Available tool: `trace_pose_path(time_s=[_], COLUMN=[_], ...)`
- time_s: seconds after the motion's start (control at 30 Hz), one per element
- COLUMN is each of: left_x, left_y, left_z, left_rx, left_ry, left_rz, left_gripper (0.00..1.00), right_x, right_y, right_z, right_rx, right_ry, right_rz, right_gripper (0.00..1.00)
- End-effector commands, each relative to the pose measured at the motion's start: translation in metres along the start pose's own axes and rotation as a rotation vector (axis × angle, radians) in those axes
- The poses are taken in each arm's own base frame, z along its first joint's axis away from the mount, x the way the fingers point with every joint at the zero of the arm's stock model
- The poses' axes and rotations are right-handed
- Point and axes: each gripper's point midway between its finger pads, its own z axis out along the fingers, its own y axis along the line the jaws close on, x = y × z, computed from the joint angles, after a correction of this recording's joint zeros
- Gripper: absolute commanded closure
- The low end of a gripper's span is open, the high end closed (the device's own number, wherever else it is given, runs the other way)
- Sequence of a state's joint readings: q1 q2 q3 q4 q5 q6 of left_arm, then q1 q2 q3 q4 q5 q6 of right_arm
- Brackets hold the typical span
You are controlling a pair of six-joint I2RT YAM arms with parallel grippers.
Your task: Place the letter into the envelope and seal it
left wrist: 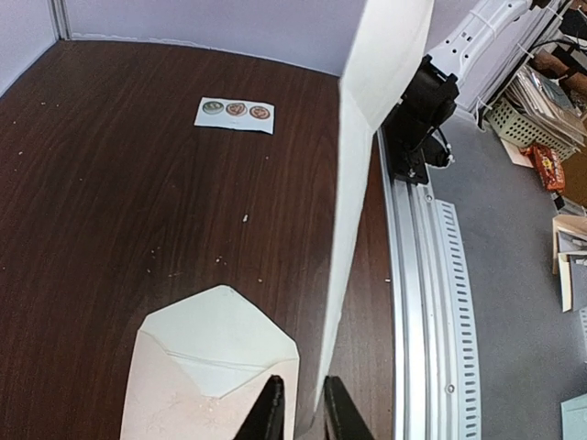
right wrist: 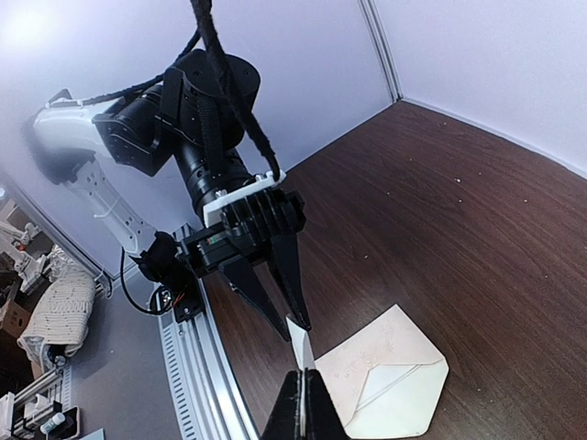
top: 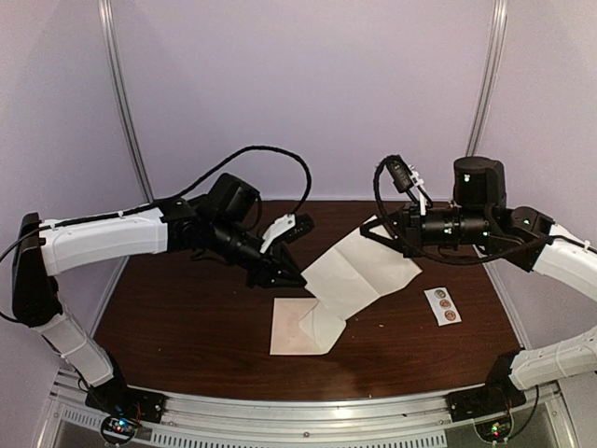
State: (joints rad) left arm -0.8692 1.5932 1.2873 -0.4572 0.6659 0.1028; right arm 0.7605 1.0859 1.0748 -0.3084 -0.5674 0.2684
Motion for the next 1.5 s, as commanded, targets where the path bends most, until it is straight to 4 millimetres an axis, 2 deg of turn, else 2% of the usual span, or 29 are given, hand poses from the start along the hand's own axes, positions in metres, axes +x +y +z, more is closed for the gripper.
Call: trace_pose_path(time_s=[0.0,0.07,0.17,0.2,0.23,0.3,0.37,0.47,0.7,0.9,1.13,1.27,1.4,1.47], left_x=[-0.008,-0.007,-0.011,-0.014,-0.017,-0.026,-0.034,-0.042,-0.046,-0.044,-0.038,-0.039,-0.041,-0.042], left_y=[0.000,0.000,-0.003,-0.005,-0.008,-0.013,-0.012,-0.010,-0.011,-0.004,0.002,0.003,0.007,0.008], left_z=[-0.006,-0.006,-0.005,-0.005,-0.005,-0.006,-0.006,-0.003,0.007,0.017,0.023,0.022,0.018,0.015], left_rx=[-0.011,-0.010,0.013,0.028,0.047,0.078,0.085,0.097,0.153,0.152,0.144,0.131,0.108,0.101], left_ry=[-0.032,-0.031,-0.046,-0.058,-0.072,-0.101,-0.121,-0.138,-0.160,-0.158,-0.151,-0.162,-0.179,-0.190], left_rz=[0.025,0.023,0.022,0.022,0.021,0.022,0.014,0.002,-0.045,-0.083,-0.117,-0.126,-0.134,-0.136], left_gripper=[0.90,1.00,1.00,0.95,0.82,0.68,0.65,0.65,0.69,0.79,1.00,1.00,1.00,1.00], right_x=[-0.019,-0.018,-0.015,-0.015,-0.014,-0.011,-0.009,-0.009,-0.006,-0.004,0.000,0.001,0.004,0.006], right_y=[0.006,0.006,0.006,0.006,0.006,0.005,0.006,0.006,0.005,0.004,0.002,0.002,0.001,0.002], right_z=[-0.012,-0.012,-0.009,-0.008,-0.006,-0.003,0.000,0.004,0.009,0.013,0.018,0.018,0.017,0.016], right_rx=[0.008,0.008,-0.001,-0.006,-0.010,-0.019,-0.032,-0.043,-0.054,-0.062,-0.068,-0.068,-0.066,-0.068], right_ry=[-0.050,-0.048,-0.037,-0.033,-0.028,-0.017,-0.009,-0.004,0.008,0.019,0.032,0.033,0.035,0.027], right_rz=[-0.028,-0.028,-0.023,-0.022,-0.019,-0.014,-0.012,-0.013,-0.016,-0.015,-0.008,0.002,0.022,0.036], right_gripper=[1.00,1.00,1.00,1.00,1.00,1.00,1.00,1.00,1.00,1.00,1.00,1.00,0.76,0.71])
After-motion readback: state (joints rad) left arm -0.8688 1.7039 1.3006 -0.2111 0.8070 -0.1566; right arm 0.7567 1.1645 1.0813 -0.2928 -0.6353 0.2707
